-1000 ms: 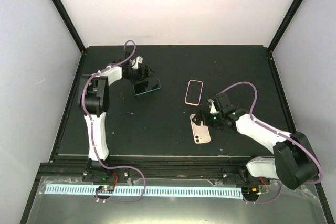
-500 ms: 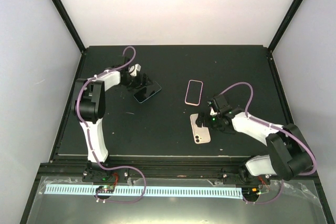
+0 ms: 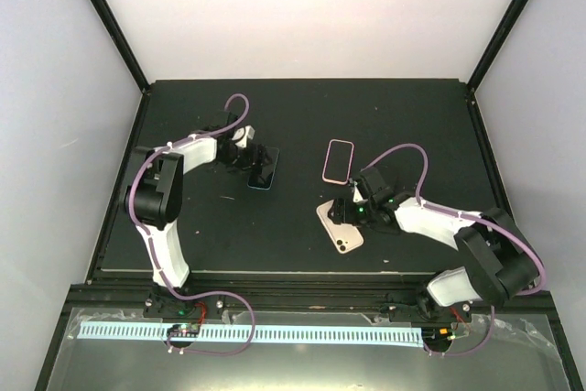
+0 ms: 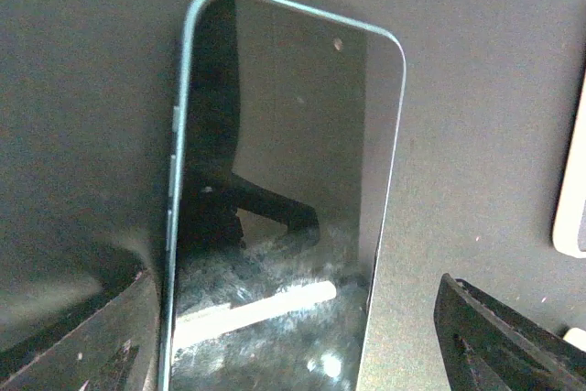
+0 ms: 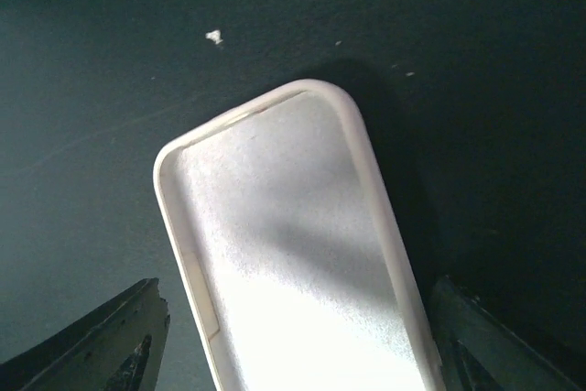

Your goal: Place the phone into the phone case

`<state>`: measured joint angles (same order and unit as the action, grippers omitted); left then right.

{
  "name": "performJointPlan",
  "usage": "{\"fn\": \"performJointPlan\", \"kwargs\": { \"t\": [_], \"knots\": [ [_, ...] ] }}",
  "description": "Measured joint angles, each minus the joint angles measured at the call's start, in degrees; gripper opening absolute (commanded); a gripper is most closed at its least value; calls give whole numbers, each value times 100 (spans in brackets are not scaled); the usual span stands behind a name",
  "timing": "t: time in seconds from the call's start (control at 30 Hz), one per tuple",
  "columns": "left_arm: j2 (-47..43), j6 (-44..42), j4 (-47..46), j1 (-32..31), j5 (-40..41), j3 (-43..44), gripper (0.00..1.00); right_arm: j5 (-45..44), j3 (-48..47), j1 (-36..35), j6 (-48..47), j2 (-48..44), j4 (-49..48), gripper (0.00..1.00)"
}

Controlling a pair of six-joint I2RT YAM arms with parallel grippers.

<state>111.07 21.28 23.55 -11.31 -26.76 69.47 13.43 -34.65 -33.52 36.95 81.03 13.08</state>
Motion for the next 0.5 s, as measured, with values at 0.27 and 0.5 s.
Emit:
{"fn": "performJointPlan", "kwargs": {
  "t": [0.27, 0.5],
  "knots": [
    [-173, 13, 37, -463, 590, -142, 90, 11, -79, -210, 109, 85, 48, 74],
    [-199, 7, 70, -678, 1032, -116, 91, -216, -87, -262, 103, -251, 590, 68]
  ]
}}
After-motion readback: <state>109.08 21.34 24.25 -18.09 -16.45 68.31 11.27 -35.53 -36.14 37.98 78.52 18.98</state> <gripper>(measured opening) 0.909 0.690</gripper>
